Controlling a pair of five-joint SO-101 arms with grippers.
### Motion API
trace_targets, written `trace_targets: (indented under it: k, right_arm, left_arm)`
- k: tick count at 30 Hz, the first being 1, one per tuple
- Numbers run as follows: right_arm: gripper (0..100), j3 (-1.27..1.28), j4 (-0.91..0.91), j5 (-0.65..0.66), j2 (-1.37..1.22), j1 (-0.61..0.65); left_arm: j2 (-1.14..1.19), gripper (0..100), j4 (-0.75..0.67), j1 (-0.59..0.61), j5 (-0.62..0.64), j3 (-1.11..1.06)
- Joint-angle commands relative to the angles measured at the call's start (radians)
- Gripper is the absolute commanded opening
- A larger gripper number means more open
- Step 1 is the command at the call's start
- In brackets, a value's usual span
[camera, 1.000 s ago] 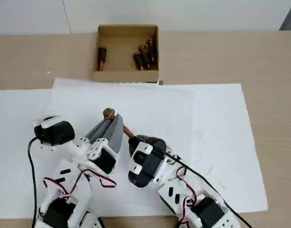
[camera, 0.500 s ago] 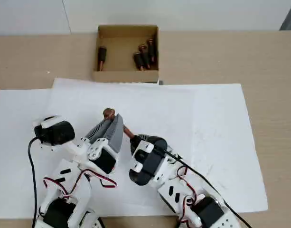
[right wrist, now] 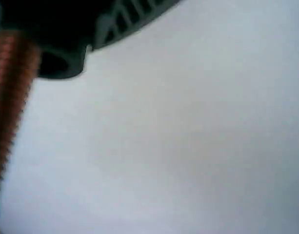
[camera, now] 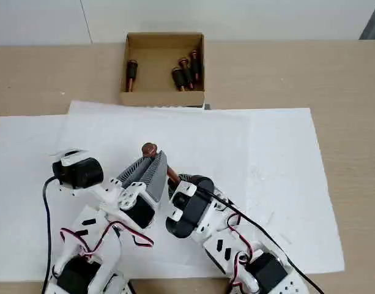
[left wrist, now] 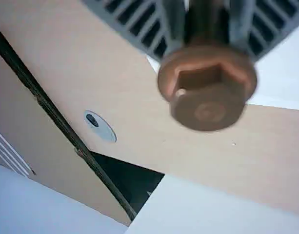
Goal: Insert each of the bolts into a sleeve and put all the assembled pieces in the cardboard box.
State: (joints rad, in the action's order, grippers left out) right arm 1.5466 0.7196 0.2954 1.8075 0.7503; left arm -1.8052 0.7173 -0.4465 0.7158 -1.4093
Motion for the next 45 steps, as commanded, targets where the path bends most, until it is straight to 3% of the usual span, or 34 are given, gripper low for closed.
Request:
trace_targets:
  k: [1,8,23,45]
  right_arm:
    - [0.3,-0.031,-0.027,0.011,0.005,-0.022]
    - [0.3,-0.043,-0.027,0.011,0.005,-0.048]
    - [0.3,-0.049,-0.028,0.011,0.007,-0.019]
    - [0.3,-0.069,-0.022,0.011,0.007,-0.016]
  left_arm:
    - [-0.011,1,-0.023,-0.006,0.002,0.005]
    - [-0.011,1,-0.025,0.046,-0.015,0.005]
    - [-0.012,1,-0.063,-0.021,-0.005,-0.054]
    - [-0.012,1,-0.127,-0.011,-0.006,-0.124]
